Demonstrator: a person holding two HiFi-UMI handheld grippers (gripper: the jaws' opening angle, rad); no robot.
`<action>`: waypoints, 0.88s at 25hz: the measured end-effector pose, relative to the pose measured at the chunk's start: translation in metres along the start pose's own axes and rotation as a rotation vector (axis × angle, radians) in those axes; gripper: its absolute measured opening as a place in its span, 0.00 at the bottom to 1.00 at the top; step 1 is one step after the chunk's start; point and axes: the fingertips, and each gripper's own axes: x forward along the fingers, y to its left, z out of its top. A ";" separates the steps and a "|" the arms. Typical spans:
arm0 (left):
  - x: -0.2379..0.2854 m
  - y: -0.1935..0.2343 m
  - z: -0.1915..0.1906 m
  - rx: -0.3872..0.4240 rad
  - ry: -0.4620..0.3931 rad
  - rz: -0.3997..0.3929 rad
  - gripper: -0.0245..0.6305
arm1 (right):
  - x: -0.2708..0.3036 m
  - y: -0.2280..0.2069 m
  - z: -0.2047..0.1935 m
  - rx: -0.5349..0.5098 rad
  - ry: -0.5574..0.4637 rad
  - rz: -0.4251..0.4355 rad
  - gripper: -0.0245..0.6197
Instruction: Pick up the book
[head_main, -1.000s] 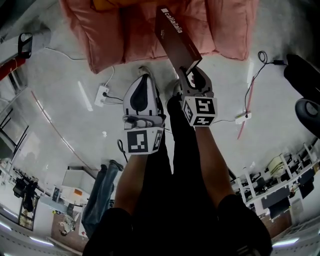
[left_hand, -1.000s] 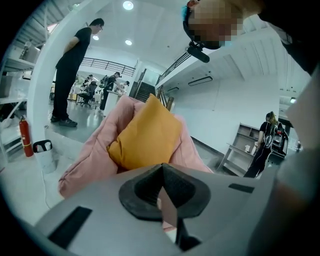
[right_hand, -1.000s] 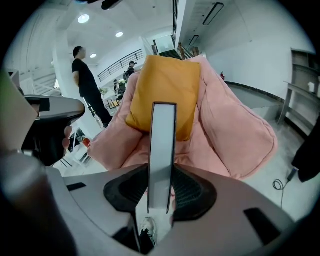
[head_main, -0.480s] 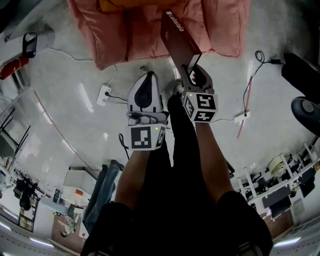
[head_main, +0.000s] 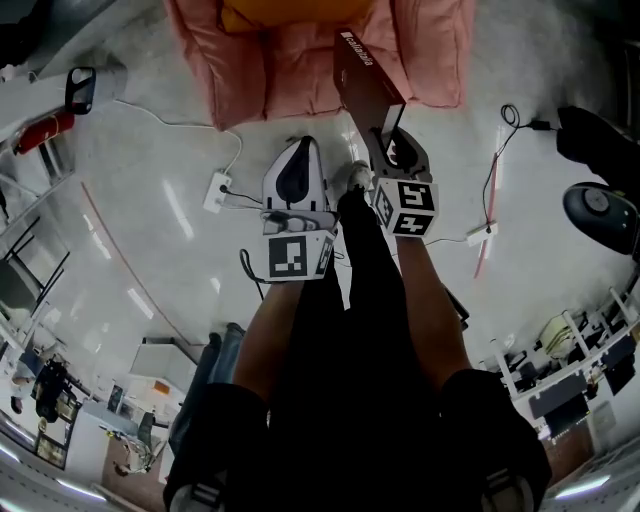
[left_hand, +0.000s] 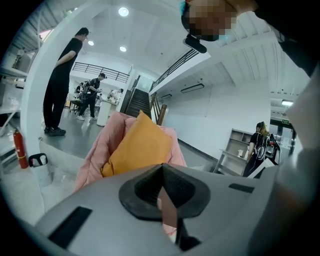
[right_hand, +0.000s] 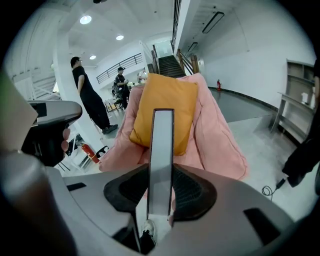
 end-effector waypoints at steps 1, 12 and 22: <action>-0.002 -0.002 0.004 0.012 -0.003 -0.005 0.05 | -0.005 0.002 0.006 -0.003 -0.009 0.000 0.26; -0.035 -0.042 0.066 0.050 -0.050 -0.037 0.05 | -0.075 0.009 0.060 0.000 -0.087 0.004 0.26; -0.070 -0.092 0.125 0.065 -0.107 -0.112 0.05 | -0.148 0.019 0.087 -0.011 -0.142 0.016 0.26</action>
